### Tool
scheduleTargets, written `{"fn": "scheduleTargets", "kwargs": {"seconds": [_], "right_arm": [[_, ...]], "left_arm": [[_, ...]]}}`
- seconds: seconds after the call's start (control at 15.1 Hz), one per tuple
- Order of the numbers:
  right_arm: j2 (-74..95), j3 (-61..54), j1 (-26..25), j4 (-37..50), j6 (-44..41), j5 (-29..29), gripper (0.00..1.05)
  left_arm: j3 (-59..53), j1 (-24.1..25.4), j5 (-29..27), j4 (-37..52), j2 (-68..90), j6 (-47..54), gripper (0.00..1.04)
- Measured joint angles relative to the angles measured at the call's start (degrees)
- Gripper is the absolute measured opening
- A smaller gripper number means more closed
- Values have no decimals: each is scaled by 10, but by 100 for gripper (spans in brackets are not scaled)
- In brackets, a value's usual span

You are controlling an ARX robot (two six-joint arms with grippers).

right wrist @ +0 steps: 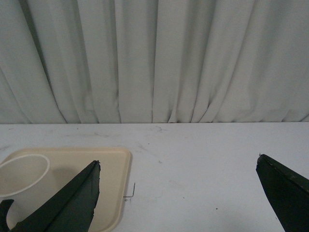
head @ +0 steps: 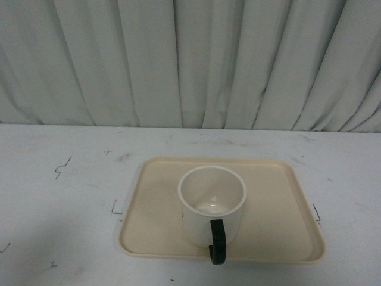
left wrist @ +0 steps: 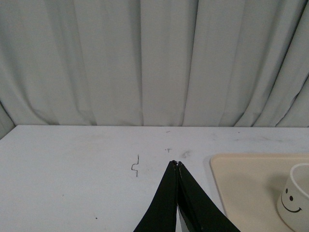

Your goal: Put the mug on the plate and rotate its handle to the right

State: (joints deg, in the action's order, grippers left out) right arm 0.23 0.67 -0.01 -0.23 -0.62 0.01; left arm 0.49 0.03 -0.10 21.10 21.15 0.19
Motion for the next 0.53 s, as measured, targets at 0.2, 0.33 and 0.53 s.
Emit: {"fn": "scheduleTargets", "kwargs": {"seconds": [0.2,0.33,0.53], "right_arm": [[0,0,0,0,0,0,98],[0,0,0,0,0,0,98],[0,0,0,0,0,0,98]], "left_arm": [[0,0,0,-37,-37,0,2],[0,0,0,-60,-62,0,2],[0,0,0,-94,-94,0,2]]}}
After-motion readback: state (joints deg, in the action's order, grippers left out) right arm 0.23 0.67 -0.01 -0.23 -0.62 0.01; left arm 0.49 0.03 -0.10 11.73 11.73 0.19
